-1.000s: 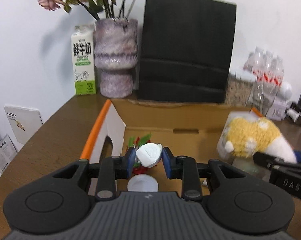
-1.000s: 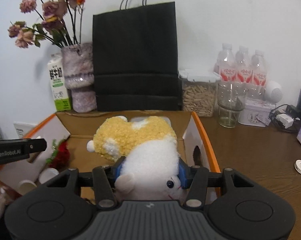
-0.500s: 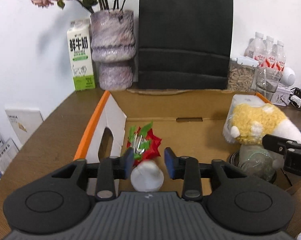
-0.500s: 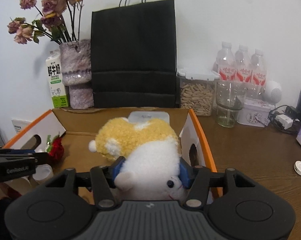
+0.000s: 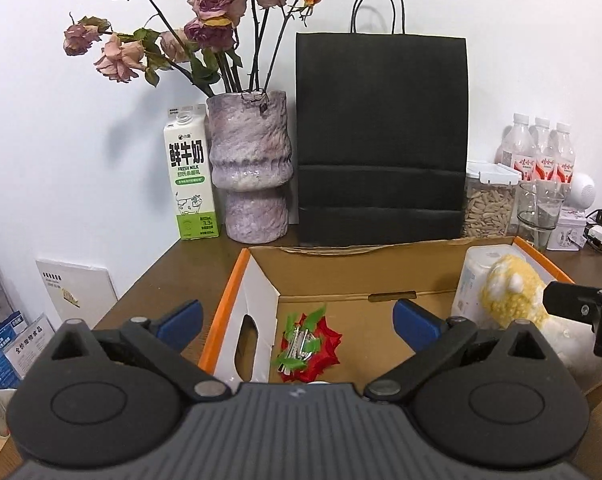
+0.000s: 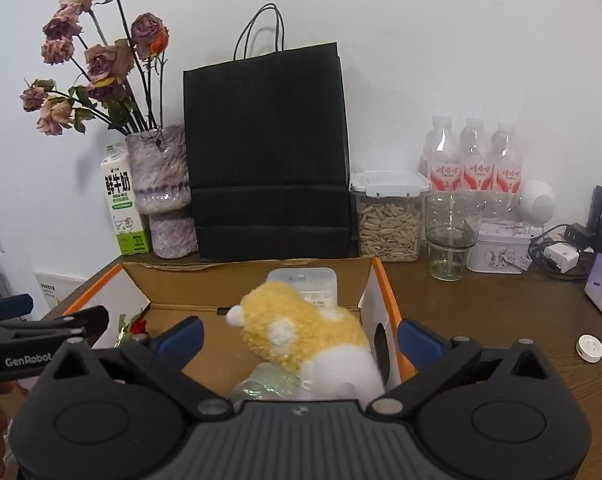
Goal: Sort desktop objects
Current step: 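Open left tool to drop the cap while right releases the plush toy, then withdraw both tools from the box toward the remaining table items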
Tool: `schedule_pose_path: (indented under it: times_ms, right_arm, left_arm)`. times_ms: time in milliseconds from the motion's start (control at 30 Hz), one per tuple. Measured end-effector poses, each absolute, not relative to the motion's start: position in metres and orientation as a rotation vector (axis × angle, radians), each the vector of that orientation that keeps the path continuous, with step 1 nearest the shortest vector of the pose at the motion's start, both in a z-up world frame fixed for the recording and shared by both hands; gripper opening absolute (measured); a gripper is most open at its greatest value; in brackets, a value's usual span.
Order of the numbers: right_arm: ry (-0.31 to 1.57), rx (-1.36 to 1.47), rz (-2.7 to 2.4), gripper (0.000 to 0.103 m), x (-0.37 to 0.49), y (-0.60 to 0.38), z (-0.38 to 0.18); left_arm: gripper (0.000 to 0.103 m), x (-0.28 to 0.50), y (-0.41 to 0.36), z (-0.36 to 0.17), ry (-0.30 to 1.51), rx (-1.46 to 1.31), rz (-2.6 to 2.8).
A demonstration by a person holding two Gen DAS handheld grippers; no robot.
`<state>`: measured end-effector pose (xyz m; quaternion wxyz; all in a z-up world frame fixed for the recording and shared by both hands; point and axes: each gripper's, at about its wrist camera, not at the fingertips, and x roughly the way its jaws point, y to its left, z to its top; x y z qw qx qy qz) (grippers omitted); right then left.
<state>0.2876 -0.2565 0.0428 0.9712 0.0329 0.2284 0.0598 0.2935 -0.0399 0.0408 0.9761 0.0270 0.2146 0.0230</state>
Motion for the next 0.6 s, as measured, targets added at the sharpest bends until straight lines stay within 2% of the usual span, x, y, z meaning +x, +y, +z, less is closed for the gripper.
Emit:
schedule_pose_path:
  times_ms: [600]
  right_arm:
    - [0.401, 0.02, 0.109, 0.103, 0.262, -0.25, 0.061]
  left_arm:
    - [0.103, 0.264, -0.021, 0.062, 0.387, 0.045, 0.07]
